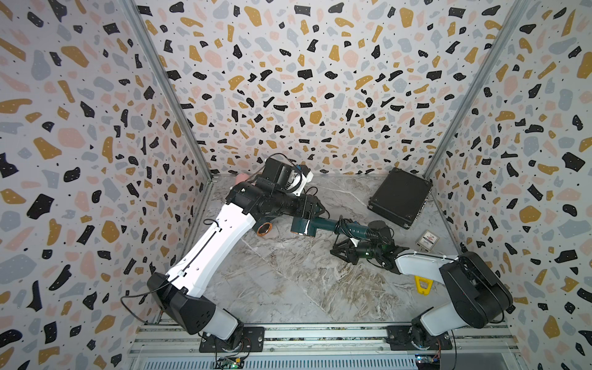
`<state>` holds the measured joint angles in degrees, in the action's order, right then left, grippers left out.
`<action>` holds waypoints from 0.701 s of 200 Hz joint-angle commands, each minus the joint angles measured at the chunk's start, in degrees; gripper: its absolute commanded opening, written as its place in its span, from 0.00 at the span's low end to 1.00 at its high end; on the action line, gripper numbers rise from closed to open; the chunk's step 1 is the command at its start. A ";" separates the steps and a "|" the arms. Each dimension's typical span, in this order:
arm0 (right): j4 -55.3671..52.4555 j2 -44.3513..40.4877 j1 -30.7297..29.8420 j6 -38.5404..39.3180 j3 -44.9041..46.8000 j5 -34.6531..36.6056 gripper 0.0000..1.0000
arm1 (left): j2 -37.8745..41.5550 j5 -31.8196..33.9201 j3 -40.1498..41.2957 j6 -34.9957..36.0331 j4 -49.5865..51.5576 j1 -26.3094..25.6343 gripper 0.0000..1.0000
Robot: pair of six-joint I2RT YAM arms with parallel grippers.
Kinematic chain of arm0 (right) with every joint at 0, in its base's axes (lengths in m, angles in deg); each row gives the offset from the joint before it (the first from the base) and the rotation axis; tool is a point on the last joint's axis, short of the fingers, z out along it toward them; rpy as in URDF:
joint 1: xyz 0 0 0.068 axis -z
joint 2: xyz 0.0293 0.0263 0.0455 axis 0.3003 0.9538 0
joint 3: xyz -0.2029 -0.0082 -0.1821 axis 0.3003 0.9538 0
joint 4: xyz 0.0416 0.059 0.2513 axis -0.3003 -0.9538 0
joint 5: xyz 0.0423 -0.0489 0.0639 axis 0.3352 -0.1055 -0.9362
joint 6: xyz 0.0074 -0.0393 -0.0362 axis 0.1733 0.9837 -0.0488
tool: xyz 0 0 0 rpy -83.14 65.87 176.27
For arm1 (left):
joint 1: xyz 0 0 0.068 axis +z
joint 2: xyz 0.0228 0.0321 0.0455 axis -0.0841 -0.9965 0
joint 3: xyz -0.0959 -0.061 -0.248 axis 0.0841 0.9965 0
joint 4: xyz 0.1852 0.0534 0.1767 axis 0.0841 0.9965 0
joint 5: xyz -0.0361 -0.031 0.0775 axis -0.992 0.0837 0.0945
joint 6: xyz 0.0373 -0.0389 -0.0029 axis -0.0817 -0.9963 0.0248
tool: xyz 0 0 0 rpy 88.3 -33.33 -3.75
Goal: Wrap the cord around the hair dryer
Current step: Wrap the power cord around the hair dryer.
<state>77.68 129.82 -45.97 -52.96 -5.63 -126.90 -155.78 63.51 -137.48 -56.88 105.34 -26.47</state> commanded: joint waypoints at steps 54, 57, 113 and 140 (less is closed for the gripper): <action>-2.57 -0.35 -0.25 -1.13 0.59 4.39 0.00 | 6.59 -9.70 11.46 -13.01 -20.19 8.17 0.00; -3.10 -0.33 -0.26 -0.93 0.64 4.71 0.00 | 7.15 -10.09 12.42 -14.14 -22.17 8.86 0.00; -9.53 -2.17 -0.34 -0.59 3.18 11.20 0.00 | 9.86 -5.57 22.88 -26.83 -37.38 19.09 0.00; -11.91 -2.47 -0.34 0.09 3.67 12.93 0.00 | 9.74 6.49 25.80 -25.19 -35.87 20.40 0.00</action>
<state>73.42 127.96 -46.29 -53.47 -3.75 -118.00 -148.42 61.13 -112.04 -78.93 78.87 -7.45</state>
